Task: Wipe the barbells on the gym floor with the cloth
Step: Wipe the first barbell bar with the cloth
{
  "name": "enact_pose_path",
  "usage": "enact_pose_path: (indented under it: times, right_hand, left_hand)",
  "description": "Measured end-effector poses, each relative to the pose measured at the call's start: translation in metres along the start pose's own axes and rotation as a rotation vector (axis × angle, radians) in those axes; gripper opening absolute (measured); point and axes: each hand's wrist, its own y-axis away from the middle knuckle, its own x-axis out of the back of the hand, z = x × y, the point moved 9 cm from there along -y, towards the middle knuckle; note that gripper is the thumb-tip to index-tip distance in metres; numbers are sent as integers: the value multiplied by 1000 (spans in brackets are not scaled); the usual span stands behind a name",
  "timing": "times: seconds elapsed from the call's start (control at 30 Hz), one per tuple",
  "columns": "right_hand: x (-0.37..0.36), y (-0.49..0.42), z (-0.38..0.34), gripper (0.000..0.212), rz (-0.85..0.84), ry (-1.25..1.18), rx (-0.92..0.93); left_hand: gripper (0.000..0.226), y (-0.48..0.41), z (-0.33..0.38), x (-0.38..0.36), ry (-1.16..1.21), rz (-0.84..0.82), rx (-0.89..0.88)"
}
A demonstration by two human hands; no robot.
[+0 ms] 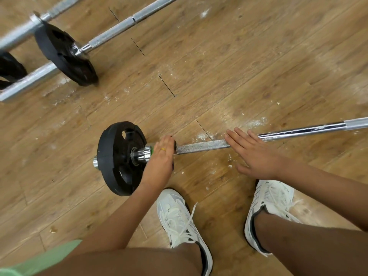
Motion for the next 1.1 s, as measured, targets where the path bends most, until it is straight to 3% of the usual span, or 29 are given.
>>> enact_pose_path:
  times: [0.1, 0.27, 0.5, 0.63, 0.77, 1.1]
  right_hand:
    - [-2, 3, -2, 92, 21, 10, 3]
    - [-5, 10, -6, 90, 30, 5, 28]
    - [-13, 16, -7, 90, 44, 36, 34]
    - [-19, 22, -11, 94, 34, 84, 50]
    - [-23, 29, -13, 93, 19, 92, 67]
    - [-35, 45, -20, 100, 37, 81, 96]
  left_hand:
    - [84, 7, 22, -6, 9, -7, 6]
    - [77, 22, 28, -17, -81, -51, -162]
    - [75, 29, 17, -11, -48, -50, 101]
    - [83, 31, 46, -16, -21, -107, -67]
    - [75, 39, 43, -21, -87, -106, -170]
    - [78, 65, 30, -22, -85, -109, -61]
